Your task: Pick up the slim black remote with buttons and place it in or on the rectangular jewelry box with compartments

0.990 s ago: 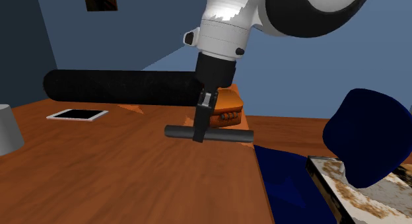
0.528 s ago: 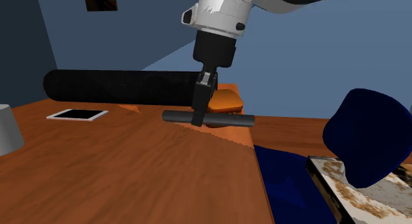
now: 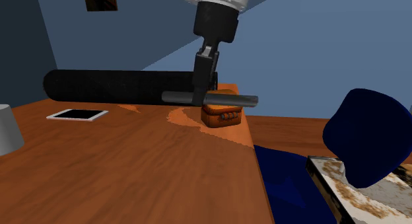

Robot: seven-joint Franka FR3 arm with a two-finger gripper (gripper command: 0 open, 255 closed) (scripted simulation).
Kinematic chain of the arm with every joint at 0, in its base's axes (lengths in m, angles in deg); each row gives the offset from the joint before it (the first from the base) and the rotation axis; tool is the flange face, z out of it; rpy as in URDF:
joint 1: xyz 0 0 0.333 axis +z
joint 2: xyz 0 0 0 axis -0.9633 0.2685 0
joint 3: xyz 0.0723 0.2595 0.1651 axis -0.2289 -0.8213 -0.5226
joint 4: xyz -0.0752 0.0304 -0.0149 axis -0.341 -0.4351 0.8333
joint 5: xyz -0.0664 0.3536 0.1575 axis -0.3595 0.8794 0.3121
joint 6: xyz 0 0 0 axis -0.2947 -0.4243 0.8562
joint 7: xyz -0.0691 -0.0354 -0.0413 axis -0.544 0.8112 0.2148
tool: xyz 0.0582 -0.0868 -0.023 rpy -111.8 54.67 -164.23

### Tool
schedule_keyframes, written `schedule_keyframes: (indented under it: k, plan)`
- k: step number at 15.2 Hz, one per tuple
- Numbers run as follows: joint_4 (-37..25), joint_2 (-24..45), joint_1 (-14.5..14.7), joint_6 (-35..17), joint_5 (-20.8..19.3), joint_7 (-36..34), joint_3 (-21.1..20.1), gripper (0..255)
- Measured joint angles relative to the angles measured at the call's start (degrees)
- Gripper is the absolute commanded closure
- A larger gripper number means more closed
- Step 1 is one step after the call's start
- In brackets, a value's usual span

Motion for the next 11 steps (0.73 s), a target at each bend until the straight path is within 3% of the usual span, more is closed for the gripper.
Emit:
schedule_keyframes:
  k: [7, 11]
  plan:
    - [-3.59, -1.57, -0.05, 5.15, 0.49, 0.52, 0.03, 255]
    - [-2.94, -2.24, -2.03, 5.06, 1.71, 5.09, 2.06, 255]
